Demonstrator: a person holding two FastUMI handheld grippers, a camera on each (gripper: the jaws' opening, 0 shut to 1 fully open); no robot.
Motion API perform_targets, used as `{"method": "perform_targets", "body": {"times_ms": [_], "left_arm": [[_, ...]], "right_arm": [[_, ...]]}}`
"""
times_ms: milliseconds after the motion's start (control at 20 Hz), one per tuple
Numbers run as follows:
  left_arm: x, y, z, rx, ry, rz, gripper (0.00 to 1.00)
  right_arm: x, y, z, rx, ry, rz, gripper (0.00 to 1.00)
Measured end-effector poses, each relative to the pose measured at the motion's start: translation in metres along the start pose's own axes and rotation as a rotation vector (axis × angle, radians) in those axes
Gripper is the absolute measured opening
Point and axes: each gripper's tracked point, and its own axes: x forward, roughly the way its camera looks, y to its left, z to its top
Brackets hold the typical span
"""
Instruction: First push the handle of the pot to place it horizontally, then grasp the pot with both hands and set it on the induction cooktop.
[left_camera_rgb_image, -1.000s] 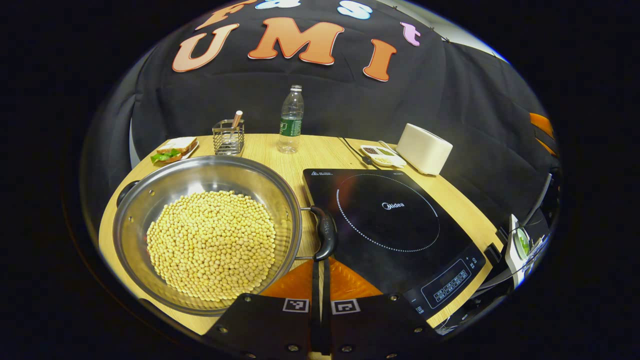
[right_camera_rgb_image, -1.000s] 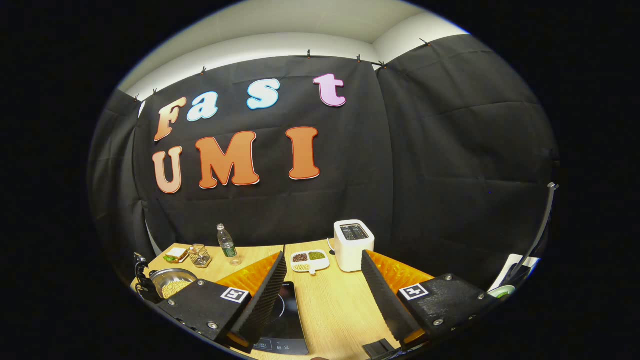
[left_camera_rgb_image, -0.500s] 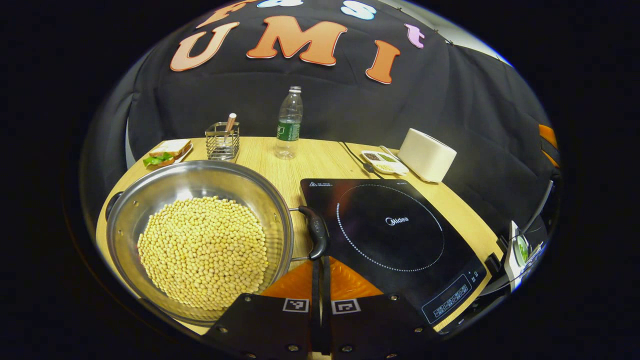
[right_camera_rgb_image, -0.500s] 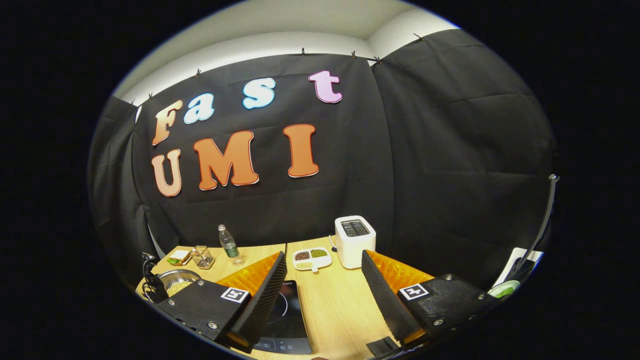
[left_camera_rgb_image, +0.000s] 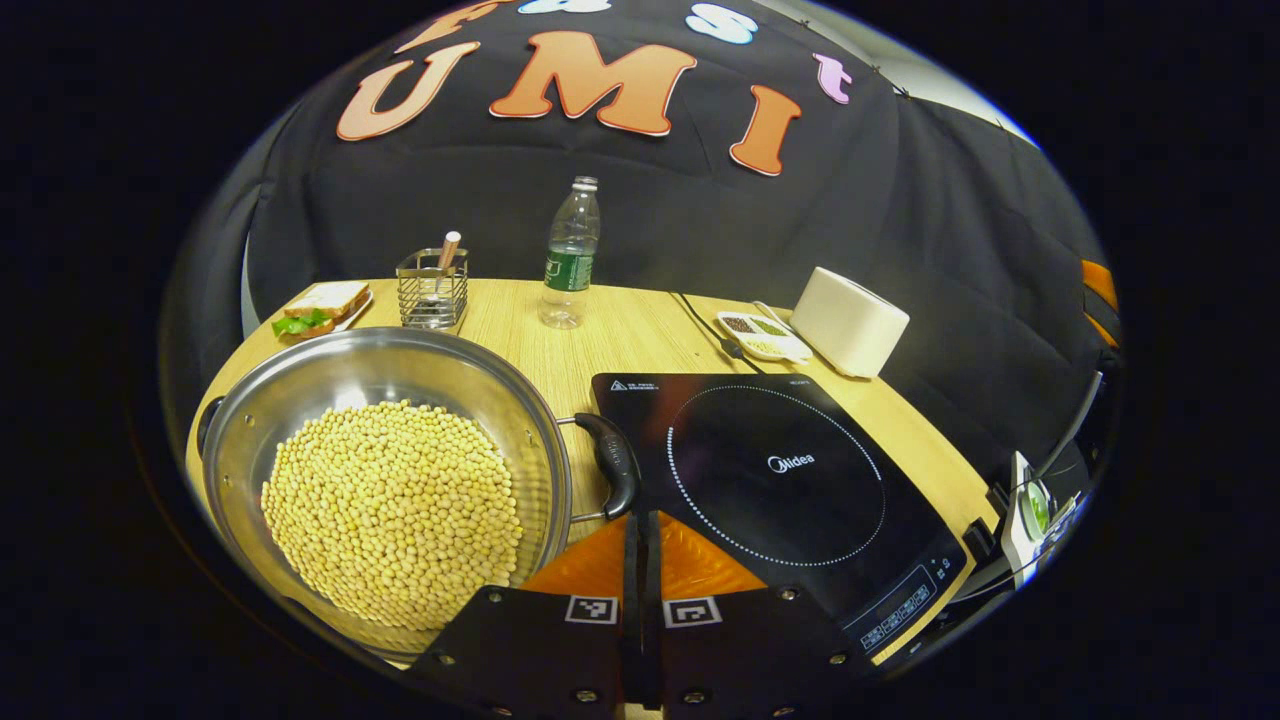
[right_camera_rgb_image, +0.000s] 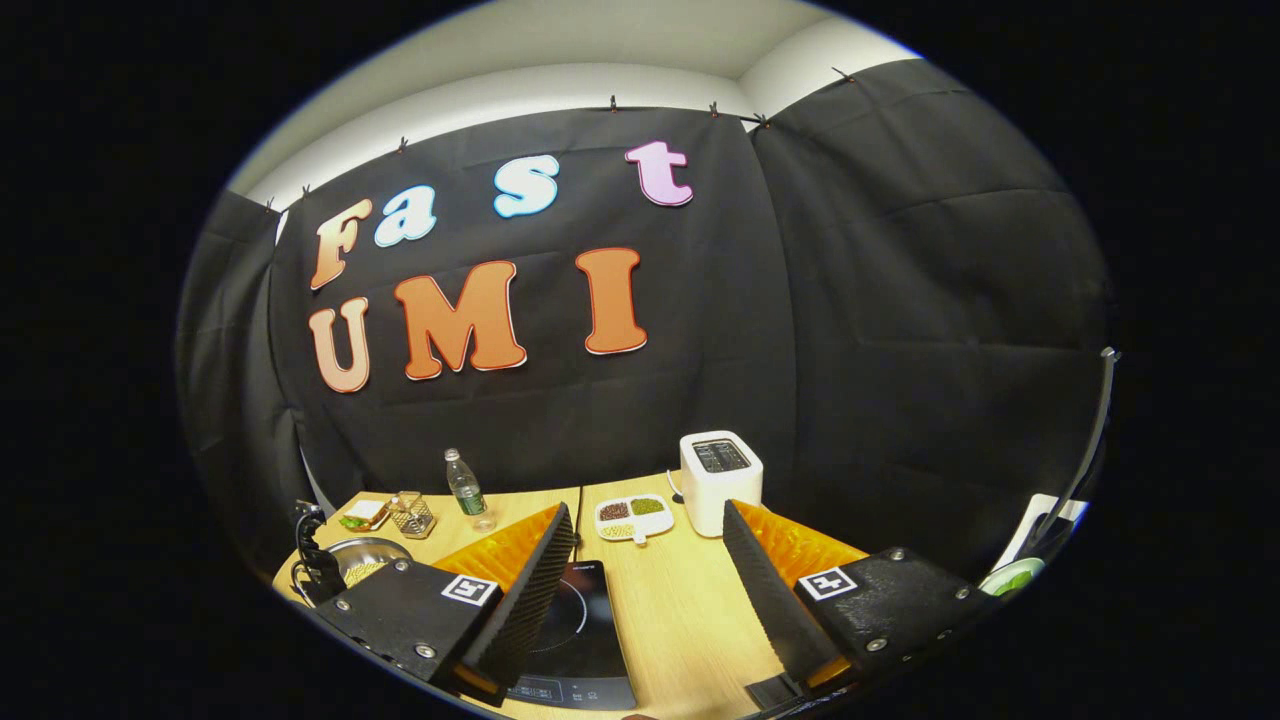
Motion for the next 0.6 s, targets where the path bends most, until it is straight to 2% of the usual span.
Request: {"method": "perform_targets", "body": {"times_ms": [300,450,600], "left_arm": [[-0.053,0.017,0.019,0.007,-0.096,-0.006,0.02],[-0.085,0.053,0.04,0.003,-0.169,0.037,0.02],[-0.112,0.111,0.056,0.009,-0.227,0.139,0.02]], "right_arm": [[0.004,0.05,-0.017,-0.004,0.025,0.062,0.94],[0.006,0.082,-0.031,-0.017,0.047,0.1,0.94],[0.009,0.118,-0.047,-0.027,0.079,0.142,0.94]]}}
